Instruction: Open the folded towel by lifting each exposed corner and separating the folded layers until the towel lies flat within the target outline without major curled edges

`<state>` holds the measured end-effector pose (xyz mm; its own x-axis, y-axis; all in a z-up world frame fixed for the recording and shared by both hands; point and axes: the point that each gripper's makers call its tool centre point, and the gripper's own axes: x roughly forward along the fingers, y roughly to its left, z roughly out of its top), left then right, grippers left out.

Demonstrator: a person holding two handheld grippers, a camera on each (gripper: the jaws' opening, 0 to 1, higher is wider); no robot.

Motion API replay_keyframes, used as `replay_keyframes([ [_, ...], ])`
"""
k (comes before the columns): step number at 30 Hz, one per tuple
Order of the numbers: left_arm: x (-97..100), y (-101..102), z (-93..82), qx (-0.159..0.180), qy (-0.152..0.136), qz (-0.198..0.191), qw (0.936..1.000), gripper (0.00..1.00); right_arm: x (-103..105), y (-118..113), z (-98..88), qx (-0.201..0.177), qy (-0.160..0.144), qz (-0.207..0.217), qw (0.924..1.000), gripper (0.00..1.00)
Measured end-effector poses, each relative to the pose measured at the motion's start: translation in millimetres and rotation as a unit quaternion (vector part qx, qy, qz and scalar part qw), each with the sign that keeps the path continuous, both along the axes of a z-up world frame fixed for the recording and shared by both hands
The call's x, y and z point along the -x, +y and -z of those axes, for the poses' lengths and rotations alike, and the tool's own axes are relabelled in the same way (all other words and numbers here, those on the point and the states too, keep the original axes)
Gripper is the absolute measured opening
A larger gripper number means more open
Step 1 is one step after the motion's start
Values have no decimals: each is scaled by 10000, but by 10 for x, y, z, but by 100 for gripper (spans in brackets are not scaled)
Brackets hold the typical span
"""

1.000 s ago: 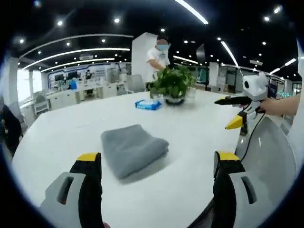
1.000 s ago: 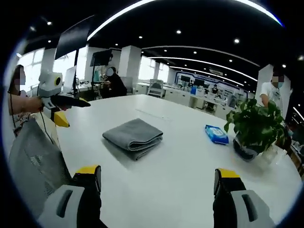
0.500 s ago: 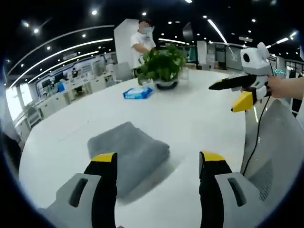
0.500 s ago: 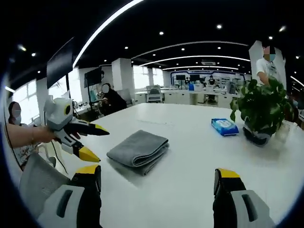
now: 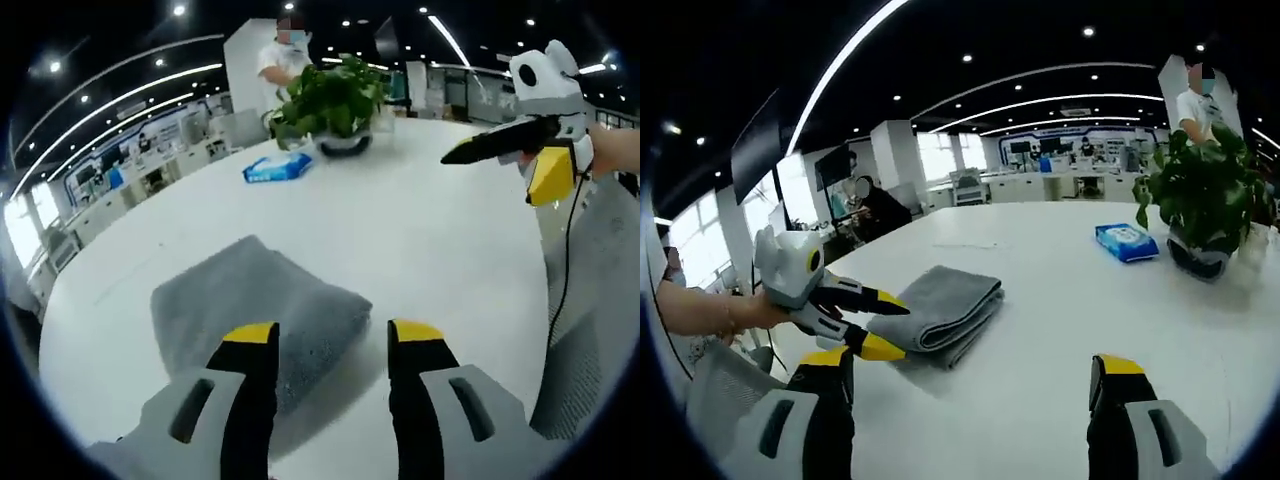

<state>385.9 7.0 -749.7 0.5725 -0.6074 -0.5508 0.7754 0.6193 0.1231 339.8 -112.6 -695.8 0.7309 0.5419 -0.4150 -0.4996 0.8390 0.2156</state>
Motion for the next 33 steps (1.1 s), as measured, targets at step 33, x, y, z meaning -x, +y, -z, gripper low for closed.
replay_keyframes([
  [33, 468, -313, 84, -568, -118, 461, 9973, 6, 42, 278, 266, -2179, 1363, 344, 9658, 80],
])
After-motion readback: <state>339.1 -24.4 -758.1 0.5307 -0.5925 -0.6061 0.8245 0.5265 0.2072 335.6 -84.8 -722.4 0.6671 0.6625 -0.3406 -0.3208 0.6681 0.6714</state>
